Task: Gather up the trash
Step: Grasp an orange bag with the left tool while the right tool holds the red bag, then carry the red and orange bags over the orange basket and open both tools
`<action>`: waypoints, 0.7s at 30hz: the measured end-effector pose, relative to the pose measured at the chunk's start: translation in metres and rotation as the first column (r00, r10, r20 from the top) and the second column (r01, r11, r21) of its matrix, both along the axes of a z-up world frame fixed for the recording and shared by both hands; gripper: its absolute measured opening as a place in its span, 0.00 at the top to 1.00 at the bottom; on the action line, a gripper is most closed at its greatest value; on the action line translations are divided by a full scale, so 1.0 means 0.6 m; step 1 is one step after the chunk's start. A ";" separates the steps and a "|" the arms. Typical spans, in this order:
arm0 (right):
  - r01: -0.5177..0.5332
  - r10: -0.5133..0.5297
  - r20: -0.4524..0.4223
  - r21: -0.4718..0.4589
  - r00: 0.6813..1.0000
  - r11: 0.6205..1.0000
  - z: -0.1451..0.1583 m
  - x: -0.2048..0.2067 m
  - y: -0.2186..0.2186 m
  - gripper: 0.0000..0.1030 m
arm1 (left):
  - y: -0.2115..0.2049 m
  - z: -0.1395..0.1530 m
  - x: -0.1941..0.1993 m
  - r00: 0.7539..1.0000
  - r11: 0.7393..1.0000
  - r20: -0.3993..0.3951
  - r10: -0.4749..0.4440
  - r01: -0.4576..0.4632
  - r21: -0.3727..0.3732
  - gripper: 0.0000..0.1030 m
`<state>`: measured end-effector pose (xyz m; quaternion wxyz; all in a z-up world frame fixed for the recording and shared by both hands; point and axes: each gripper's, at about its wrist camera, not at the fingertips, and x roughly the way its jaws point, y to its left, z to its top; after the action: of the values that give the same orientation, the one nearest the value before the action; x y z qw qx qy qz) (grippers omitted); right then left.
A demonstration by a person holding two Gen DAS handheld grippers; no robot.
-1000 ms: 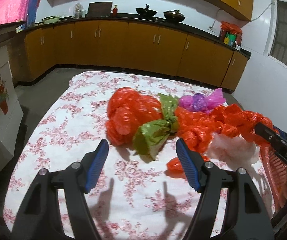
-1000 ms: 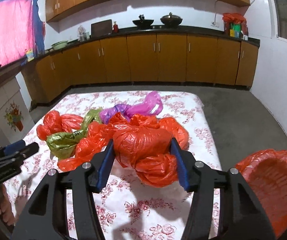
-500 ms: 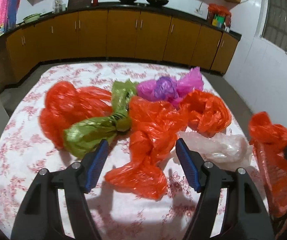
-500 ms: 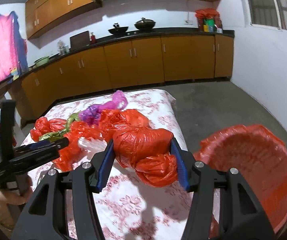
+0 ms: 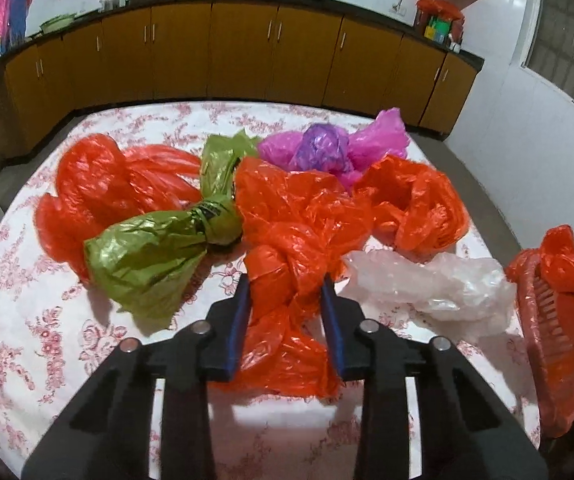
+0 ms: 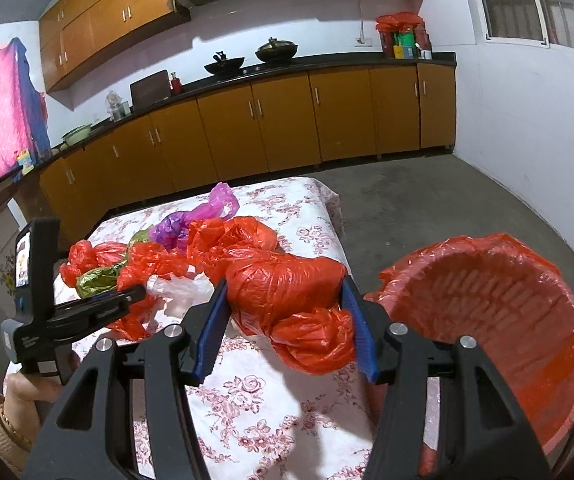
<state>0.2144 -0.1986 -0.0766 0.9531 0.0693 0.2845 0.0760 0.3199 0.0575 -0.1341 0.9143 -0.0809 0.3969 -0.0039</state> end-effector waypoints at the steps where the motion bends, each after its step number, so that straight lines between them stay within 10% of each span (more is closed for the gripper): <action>1: 0.002 -0.002 0.002 0.002 1.000 1.000 0.001 -0.002 -0.001 0.46 | 0.001 0.003 -0.005 1.000 1.000 0.008 -0.001 0.001 0.001 0.69; 21: 0.066 -0.067 0.070 0.013 0.995 0.998 0.044 -0.065 -0.055 0.46 | -0.027 0.127 -0.107 0.988 0.998 0.138 -0.065 0.068 -0.016 0.70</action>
<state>0.1754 -0.2313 -0.0501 0.9643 0.0809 0.2477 0.0481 0.2554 0.0412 -0.0577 0.9379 -0.0767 0.3355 -0.0441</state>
